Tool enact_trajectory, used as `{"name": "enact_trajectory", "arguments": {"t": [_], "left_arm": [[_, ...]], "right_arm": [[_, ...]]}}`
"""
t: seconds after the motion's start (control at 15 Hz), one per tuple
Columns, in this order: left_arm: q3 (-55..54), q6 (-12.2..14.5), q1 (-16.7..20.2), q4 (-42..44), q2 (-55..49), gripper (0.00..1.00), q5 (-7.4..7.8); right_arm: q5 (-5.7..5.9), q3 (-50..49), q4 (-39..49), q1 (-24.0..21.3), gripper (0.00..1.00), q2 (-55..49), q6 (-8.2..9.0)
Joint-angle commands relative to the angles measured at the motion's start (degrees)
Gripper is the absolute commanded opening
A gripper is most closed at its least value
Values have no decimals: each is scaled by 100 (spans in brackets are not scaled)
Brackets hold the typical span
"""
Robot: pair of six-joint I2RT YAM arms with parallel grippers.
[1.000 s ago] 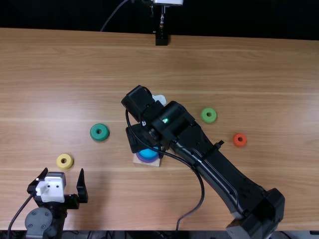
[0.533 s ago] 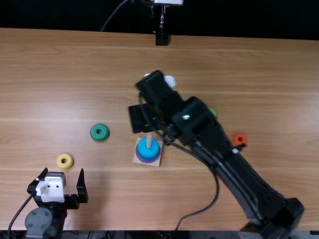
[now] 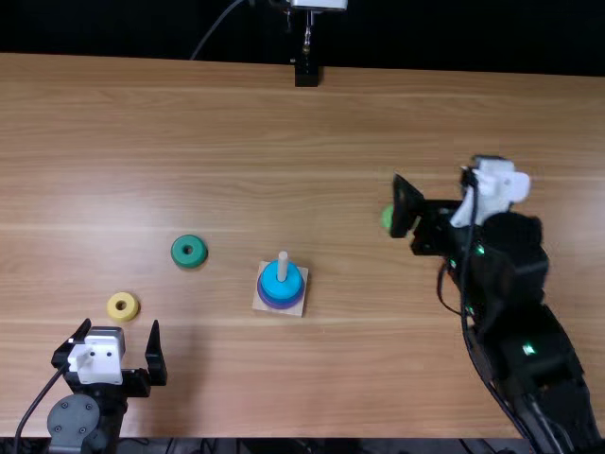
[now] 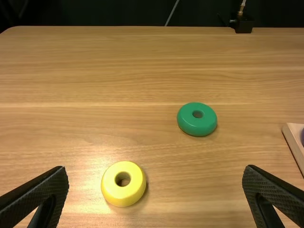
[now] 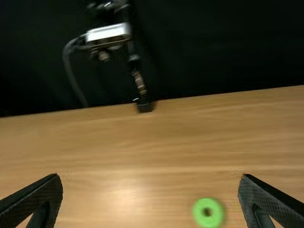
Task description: Build the Hanoi tower: stack the rings onto the peg from bottom to top in this color order: purple, dark blue, light blue, dark green, light green, yellow, orange.
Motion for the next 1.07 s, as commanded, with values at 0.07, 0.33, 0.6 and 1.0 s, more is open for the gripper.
{"name": "enact_trajectory", "arguments": {"t": [0.07,0.33,0.6,1.0], "left_arm": [[-661,77,65,-235,-69,100,16],[-661,77,65,-235,-69,100,16],[-661,77,65,-235,-69,100,16],[-661,77,65,-235,-69,100,16]], "right_arm": [[6,-1115,338,-648,100,-859,-186],[-5,-2714,897,-1097,100,-2705,-397],[-142,-4112,981,-1413,100,-4638,-1515],[-258,-5377,928,-1598,100,-5869,-1483]]}}
